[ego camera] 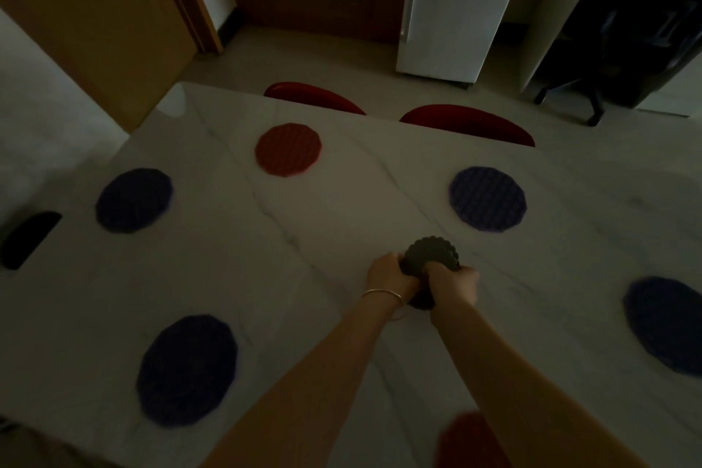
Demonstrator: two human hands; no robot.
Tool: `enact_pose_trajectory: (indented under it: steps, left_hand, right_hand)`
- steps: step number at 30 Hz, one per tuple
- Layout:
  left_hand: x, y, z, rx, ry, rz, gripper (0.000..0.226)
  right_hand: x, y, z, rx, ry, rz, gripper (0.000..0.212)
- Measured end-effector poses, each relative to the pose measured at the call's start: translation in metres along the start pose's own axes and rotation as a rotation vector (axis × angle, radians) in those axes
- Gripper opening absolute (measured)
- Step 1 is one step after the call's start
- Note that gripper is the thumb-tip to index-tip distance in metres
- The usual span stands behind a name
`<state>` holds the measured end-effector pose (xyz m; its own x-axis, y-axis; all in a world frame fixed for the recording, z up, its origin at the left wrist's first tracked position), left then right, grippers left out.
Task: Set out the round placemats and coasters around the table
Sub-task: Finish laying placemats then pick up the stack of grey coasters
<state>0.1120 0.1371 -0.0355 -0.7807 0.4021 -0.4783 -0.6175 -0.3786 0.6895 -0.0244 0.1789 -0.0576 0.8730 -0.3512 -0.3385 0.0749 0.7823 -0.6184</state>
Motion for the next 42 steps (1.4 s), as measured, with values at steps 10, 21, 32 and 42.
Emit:
enact_pose_trajectory:
  steps: [10, 21, 32, 42]
  left_hand:
    - [0.000, 0.001, 0.005, 0.023, 0.029, 0.084, 0.042]
    - [0.004, -0.013, -0.002, -0.013, 0.011, 0.181, 0.043]
    - [0.002, -0.039, 0.010, -0.287, -0.038, 0.913, 0.046]
    - [0.007, -0.048, 0.004, -0.266, -0.084, 1.040, 0.073]
  right_hand:
    - [-0.010, -0.006, -0.001, -0.083, 0.103, 0.282, 0.056]
    - [-0.018, -0.008, -0.006, -0.159, 0.059, 0.237, 0.052]
    - [-0.016, -0.004, -0.016, -0.114, 0.069, 0.313, 0.057]
    - [-0.020, 0.008, -0.021, -0.144, -0.001, 0.120, 0.057]
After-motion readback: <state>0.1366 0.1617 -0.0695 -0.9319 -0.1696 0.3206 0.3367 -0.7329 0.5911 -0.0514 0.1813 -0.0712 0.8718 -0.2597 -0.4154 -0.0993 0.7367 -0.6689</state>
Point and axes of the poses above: each hand's wrist, its own z-axis away from the middle knuckle, its own x-axis out of the palm, y = z × x, the point moved 10 cm from there along -z, towards the middle knuckle, and after that the axes turned 4 degrees about -y, right-handed, at the moved point
